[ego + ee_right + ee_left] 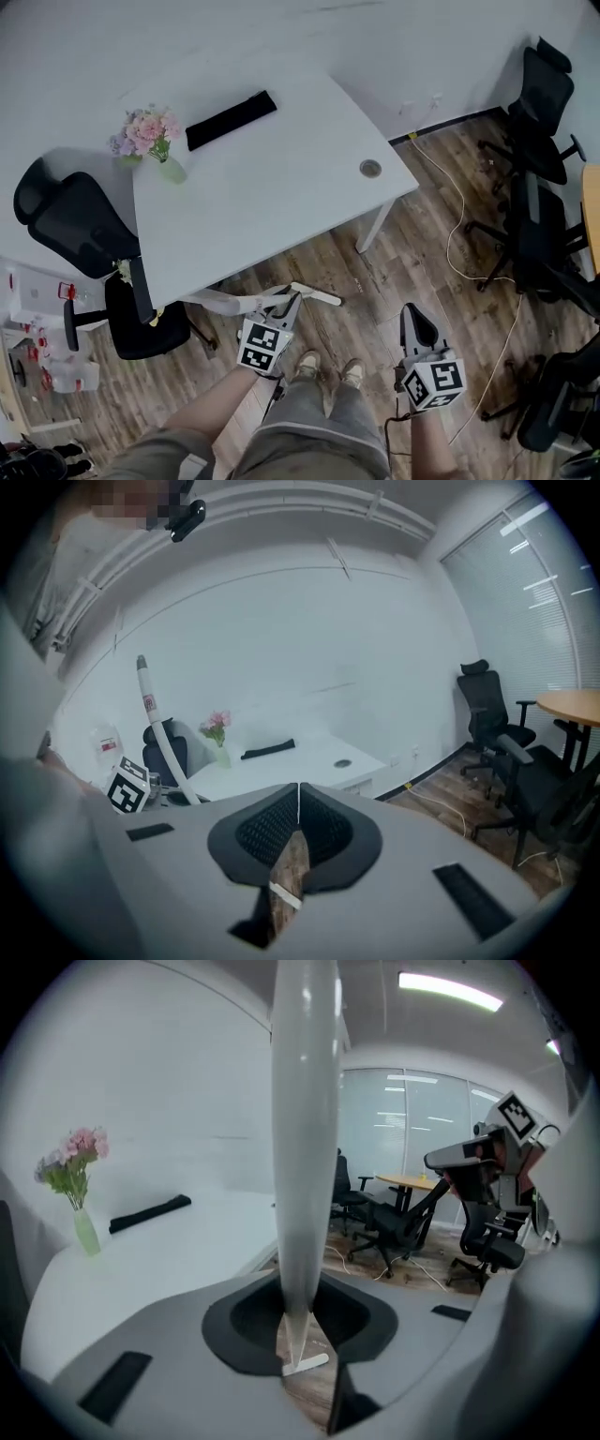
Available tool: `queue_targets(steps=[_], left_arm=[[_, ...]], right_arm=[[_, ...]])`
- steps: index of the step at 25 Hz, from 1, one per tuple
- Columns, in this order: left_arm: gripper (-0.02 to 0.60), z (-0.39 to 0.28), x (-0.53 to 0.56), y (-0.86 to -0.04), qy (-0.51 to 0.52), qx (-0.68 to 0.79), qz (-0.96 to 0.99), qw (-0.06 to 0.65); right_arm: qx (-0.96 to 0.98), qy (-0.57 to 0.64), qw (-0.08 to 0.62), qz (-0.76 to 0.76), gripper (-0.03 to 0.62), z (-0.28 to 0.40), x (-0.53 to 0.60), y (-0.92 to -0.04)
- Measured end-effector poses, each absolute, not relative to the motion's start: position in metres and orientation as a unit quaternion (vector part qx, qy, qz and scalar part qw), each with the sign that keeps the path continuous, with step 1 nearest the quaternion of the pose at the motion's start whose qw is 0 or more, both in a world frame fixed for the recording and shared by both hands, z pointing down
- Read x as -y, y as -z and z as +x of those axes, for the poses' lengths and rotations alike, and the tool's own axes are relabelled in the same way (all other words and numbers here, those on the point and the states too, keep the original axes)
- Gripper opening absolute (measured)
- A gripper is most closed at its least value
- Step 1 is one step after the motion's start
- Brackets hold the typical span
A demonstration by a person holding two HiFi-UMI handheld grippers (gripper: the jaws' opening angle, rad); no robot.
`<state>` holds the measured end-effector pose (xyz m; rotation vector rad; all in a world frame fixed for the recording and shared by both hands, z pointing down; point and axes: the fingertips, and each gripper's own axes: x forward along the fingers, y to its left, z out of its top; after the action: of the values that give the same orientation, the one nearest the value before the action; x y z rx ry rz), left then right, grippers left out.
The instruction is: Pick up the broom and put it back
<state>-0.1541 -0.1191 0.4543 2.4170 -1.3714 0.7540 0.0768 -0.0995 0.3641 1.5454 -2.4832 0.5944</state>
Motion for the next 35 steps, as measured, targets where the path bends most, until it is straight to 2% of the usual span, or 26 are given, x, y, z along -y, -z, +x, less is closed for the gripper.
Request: queue_targets(steps=[10, 15, 24, 35], left_arm=[[0.097, -0.137, 0.114, -0.287, -0.174, 0.444, 0.875, 0.083], [0.097, -0.134, 0.097, -0.242, -0.152, 0.442, 0.882, 0.051], [0.095, -0.128, 0.092, -0.24, -0.168, 0.426, 0.889, 0.01], [0.095, -0.152, 0.086, -0.292, -0.227, 0.405, 0.884, 0.048]], right_arm=[[0.826, -0.128, -0.005, 0.549, 0.032, 0.11, 0.088, -0.213], [0.828, -0.085, -0.024, 0.553, 0.032, 0.122, 0.075, -0.164], [0.829, -0.072, -0.004, 0.554, 0.032, 0.13, 0.073, -0.164], [0.824, -0.11, 0.034, 0.555, 0.032, 0.132, 0.069, -0.213]])
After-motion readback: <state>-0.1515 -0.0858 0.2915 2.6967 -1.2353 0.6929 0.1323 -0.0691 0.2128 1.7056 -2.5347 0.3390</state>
